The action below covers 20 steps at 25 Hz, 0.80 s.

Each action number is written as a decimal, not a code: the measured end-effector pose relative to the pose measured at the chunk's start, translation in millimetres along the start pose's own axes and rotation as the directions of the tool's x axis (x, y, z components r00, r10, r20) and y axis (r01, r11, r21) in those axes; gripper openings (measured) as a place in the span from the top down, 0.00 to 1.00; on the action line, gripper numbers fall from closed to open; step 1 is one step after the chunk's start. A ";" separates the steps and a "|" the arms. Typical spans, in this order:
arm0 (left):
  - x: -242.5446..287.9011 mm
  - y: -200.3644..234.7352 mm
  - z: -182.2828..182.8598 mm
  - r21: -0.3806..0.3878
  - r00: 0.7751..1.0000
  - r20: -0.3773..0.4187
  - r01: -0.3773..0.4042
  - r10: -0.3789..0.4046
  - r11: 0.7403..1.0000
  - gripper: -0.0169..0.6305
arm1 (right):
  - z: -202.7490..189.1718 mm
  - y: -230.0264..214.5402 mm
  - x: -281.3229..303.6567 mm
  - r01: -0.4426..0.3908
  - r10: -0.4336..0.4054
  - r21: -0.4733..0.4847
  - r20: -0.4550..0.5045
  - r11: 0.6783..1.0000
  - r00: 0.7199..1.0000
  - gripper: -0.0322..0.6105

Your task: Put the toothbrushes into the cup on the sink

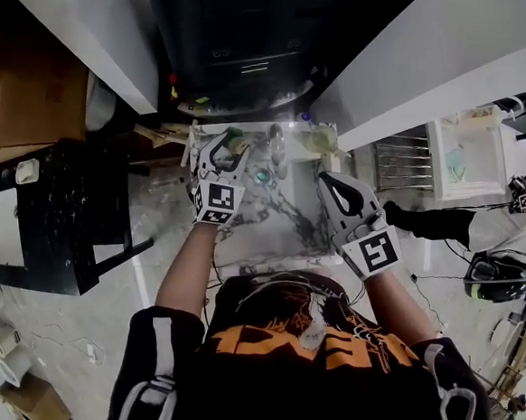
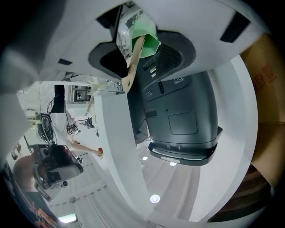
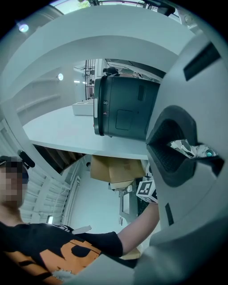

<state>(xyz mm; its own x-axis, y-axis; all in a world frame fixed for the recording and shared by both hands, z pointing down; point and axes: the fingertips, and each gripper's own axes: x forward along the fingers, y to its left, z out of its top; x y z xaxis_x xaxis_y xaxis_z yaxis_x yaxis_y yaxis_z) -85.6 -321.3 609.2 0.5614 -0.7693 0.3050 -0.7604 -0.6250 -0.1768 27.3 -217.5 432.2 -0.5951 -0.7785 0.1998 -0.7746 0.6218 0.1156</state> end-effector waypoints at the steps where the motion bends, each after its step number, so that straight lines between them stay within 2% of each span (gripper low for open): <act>1: 0.0 -1.1 2.0 0.003 1.000 0.006 0.003 -0.003 1.000 0.63 | 0.0 0.1 0.5 -0.001 0.001 0.000 0.002 1.000 1.000 0.93; 5: -7.0 -5.5 15.3 0.014 0.999 0.035 0.003 -0.004 1.000 0.57 | 4.0 3.5 3.1 -0.023 0.023 -0.004 0.019 1.000 1.000 0.93; 6: -11.0 -8.2 21.5 0.010 0.999 0.050 0.014 -0.015 1.000 0.55 | 5.1 4.4 3.5 -0.029 0.029 -0.005 0.023 1.000 0.999 0.93; 8: -21.2 -16.8 38.1 -0.008 0.995 0.085 0.056 -0.055 0.998 0.45 | 6.2 5.8 3.8 -0.040 0.040 -0.007 0.019 0.999 0.999 0.93; 11: -43.2 -31.3 69.9 0.002 0.984 0.141 0.106 -0.105 0.994 0.40 | 10.9 10.6 5.5 -0.060 0.060 -0.012 0.031 0.998 0.998 0.93; 16: -84.4 -51.2 130.2 0.105 0.962 0.214 0.148 -0.168 0.983 0.41 | 23.1 24.1 11.5 -0.093 0.092 0.005 0.104 0.996 0.990 0.93; 20: -114.7 -67.4 169.9 0.170 0.943 0.252 0.177 -0.216 0.969 0.53 | 33.2 32.7 6.2 -0.113 0.110 0.010 0.142 0.994 0.984 0.93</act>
<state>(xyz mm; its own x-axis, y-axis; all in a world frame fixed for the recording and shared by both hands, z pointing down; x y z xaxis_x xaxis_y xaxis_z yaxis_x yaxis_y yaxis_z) -43.3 -213.4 427.1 0.7762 -0.6239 0.0905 -0.5822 -0.7645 -0.2767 -8.8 -204.8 405.0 -0.7012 -0.7094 0.0714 -0.7047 0.7048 0.0821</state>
